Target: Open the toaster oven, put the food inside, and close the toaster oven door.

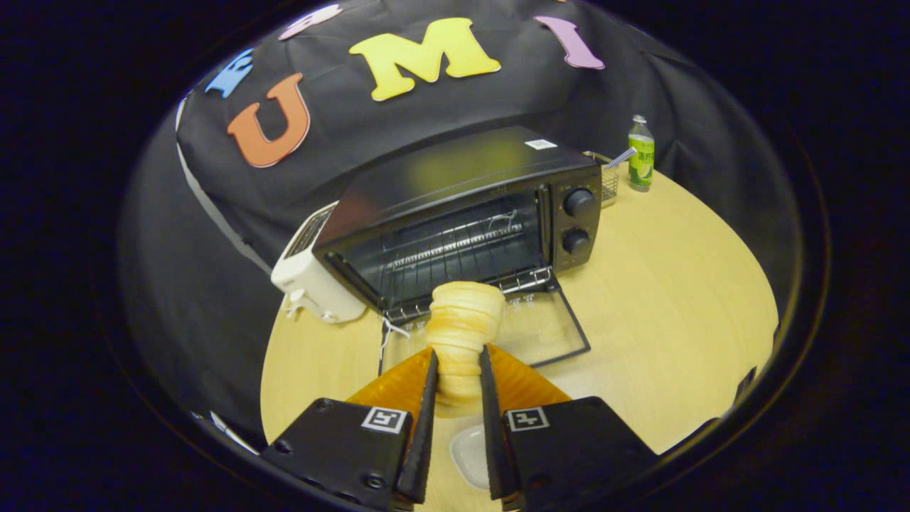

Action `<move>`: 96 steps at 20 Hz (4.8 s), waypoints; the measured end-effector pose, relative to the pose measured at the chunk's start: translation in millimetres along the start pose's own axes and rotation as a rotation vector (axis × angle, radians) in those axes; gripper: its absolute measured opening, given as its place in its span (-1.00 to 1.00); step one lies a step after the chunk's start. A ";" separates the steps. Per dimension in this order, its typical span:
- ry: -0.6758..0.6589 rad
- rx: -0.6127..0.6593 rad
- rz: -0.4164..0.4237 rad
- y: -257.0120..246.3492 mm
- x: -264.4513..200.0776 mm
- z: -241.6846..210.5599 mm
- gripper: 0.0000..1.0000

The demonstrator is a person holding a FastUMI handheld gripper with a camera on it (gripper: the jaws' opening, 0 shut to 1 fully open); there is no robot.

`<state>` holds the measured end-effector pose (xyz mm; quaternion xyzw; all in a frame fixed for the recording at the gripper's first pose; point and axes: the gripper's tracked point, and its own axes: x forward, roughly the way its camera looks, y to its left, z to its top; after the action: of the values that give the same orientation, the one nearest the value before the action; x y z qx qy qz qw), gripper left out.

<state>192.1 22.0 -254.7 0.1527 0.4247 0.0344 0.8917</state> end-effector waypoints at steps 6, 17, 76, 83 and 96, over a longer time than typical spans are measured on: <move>-0.128 0.094 -0.034 -5.8 78.8 55.9 -0.25; -0.159 0.218 -0.016 -4.8 146.0 69.7 -0.17; -0.325 -0.342 -0.021 12.5 18.1 -6.1 1.00; -0.487 -0.301 0.025 31.5 -46.8 45.6 1.00; -0.796 -0.305 -0.002 40.0 -314.0 51.0 1.00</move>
<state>34.0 -12.4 22.1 0.0200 0.0373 0.0343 0.9985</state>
